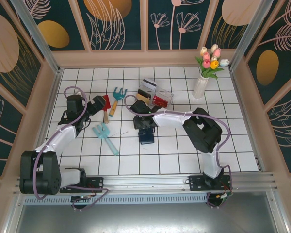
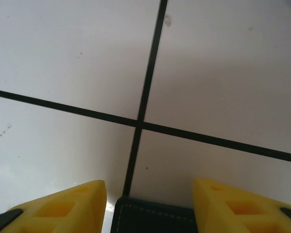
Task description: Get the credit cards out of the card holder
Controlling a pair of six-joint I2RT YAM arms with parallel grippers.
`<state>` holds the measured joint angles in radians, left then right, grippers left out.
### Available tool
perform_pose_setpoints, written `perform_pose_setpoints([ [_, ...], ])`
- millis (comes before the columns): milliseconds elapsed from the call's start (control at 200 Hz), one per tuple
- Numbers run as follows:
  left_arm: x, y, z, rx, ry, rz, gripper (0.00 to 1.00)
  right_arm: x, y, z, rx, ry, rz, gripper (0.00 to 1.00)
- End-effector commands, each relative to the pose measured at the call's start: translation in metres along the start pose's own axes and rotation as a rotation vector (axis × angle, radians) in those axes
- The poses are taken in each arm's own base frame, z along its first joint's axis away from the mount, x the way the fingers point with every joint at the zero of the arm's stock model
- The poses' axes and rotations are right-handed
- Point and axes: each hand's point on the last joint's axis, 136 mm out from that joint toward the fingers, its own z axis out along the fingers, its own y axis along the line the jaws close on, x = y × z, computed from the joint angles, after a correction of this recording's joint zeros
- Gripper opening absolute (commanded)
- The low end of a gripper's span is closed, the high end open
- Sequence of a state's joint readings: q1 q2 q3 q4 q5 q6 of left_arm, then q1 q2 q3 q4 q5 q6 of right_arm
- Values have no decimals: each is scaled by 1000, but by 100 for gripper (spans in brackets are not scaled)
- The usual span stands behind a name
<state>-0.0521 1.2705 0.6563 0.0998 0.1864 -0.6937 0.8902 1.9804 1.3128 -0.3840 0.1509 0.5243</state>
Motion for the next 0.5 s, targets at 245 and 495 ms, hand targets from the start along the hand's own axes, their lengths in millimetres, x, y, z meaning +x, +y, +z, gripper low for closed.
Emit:
perform_pose_setpoints([
  [245,7,1,6,10,37,-34,98,24,-79,-23,228,16,79,53],
  [495,34,-9,14,5,159,-6,97,55,-85,-45,86,69,155,53],
])
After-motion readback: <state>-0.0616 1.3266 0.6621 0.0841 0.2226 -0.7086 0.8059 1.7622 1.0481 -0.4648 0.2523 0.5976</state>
